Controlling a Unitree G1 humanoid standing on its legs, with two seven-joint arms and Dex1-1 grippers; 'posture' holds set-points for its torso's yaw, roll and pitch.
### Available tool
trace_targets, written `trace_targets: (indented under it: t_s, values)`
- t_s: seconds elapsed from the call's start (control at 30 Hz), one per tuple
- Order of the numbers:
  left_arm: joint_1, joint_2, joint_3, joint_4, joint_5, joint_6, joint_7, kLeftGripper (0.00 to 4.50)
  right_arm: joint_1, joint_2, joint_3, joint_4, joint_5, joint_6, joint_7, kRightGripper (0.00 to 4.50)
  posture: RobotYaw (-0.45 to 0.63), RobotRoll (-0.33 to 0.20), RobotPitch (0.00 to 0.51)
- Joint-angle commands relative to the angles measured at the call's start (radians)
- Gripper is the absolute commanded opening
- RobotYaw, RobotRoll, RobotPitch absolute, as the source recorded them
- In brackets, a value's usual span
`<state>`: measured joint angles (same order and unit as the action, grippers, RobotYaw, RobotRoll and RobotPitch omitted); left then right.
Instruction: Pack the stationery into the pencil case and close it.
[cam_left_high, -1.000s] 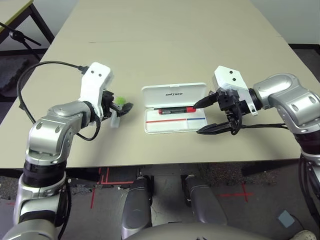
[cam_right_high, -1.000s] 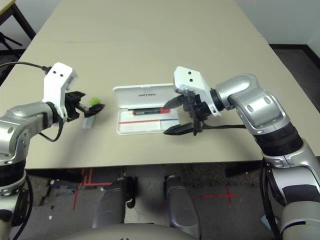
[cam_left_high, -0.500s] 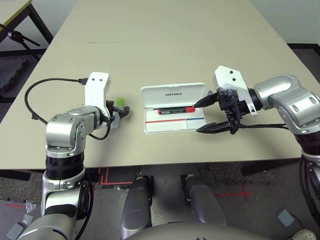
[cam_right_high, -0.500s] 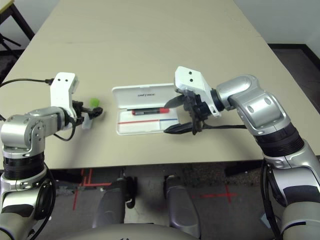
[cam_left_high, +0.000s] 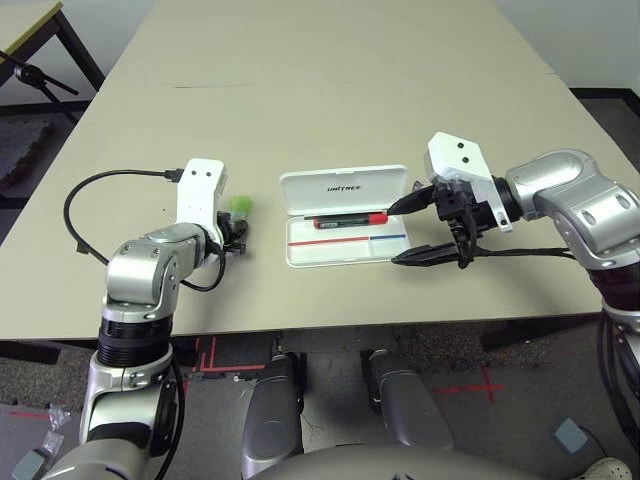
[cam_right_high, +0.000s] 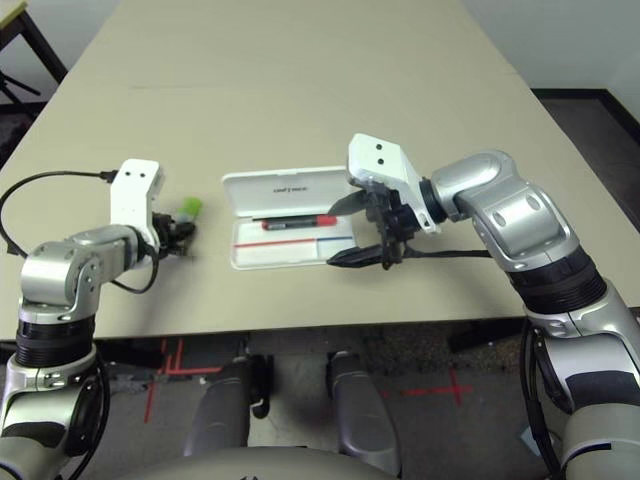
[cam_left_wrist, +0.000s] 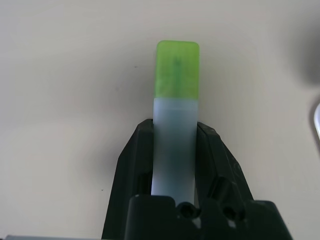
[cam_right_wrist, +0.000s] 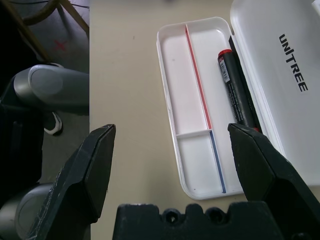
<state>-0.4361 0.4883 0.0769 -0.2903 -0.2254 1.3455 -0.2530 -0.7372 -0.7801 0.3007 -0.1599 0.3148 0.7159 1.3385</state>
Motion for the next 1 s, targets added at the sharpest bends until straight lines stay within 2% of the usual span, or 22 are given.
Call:
trace_targets:
  t_s: [0.03,0.23,0.33,0.4,0.5,0.63,0.77,1.0]
  values:
    - [0.038,0.076,-0.027,0.025,0.0,-0.016,-0.045,1.09,0.002,0.0,0.014,-0.011,-0.003,-0.008,-0.003,4.5,-0.05,0.0,0.185]
    - [0.128,0.274,-0.07,-0.041,-0.053,-0.141,-0.233,1.09,-0.003,0.007,0.02,-0.006,-0.009,-0.014,-0.008,4.5,-0.05,0.0,0.185]
    - [0.242,0.414,-0.039,-0.063,-0.069,-0.358,-0.409,1.09,-0.004,0.006,0.019,-0.005,-0.01,-0.015,-0.008,4.5,-0.05,0.0,0.184]
    - [0.307,0.471,-0.015,-0.071,-0.081,-0.508,-0.519,1.09,-0.004,0.005,0.019,-0.003,-0.01,-0.017,-0.008,4.5,-0.05,0.0,0.183]
    - [0.385,0.536,0.027,-0.095,-0.117,-0.625,-0.654,1.09,-0.004,0.005,0.019,0.002,-0.013,-0.022,-0.008,4.5,-0.05,0.0,0.182]
    - [0.414,0.565,0.044,-0.127,-0.143,-0.712,-0.747,1.09,-0.007,0.006,0.021,0.013,-0.016,-0.028,-0.008,4.5,-0.05,0.0,0.18]
    - [0.392,0.573,0.009,-0.173,-0.136,-0.738,-0.777,1.09,-0.005,0.001,0.023,0.02,-0.022,-0.034,-0.008,4.5,-0.05,0.0,0.179]
    - [0.214,0.51,-0.122,-0.252,-0.142,-0.698,-0.766,1.09,0.008,-0.03,0.033,0.022,-0.051,-0.043,0.004,4.5,-0.07,0.0,0.168]
